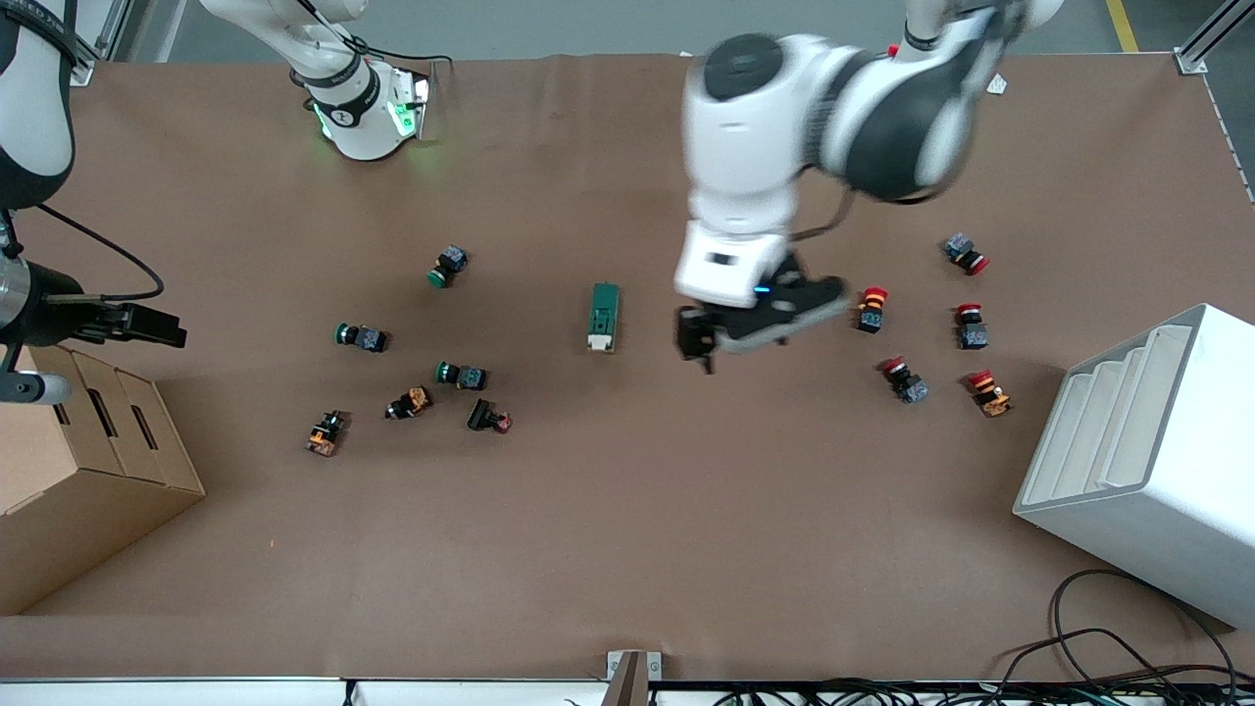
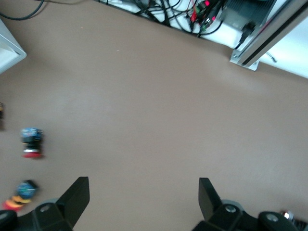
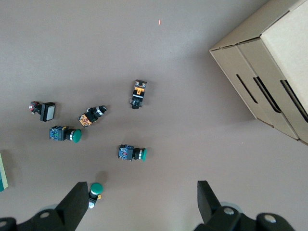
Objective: Close load switch with both arms
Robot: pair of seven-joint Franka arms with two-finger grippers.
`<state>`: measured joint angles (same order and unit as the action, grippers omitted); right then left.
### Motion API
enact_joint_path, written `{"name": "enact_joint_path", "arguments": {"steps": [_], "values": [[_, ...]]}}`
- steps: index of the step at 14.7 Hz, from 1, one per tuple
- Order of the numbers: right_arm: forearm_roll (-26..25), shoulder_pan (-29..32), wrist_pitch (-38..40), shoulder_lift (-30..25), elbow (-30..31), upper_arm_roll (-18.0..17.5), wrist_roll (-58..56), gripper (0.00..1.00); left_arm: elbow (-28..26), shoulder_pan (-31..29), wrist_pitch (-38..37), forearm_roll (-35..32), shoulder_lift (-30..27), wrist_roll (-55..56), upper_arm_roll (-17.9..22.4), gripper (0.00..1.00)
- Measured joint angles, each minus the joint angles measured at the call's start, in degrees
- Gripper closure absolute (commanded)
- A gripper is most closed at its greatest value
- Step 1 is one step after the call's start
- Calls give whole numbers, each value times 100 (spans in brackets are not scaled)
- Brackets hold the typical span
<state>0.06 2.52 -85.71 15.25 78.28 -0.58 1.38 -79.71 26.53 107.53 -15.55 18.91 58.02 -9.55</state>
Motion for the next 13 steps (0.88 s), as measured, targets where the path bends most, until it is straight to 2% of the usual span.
{"name": "enact_joint_path", "arguments": {"steps": [4, 13], "values": [[-3, 58, 25, -19, -12, -91, 0, 0, -5, -885, -712, 382, -614, -1632, -7, 0], [-24, 111, 805, -151, -424, -97, 0, 0, -62, -2203, -1723, 804, -1196, -4538, 17, 0]]}}
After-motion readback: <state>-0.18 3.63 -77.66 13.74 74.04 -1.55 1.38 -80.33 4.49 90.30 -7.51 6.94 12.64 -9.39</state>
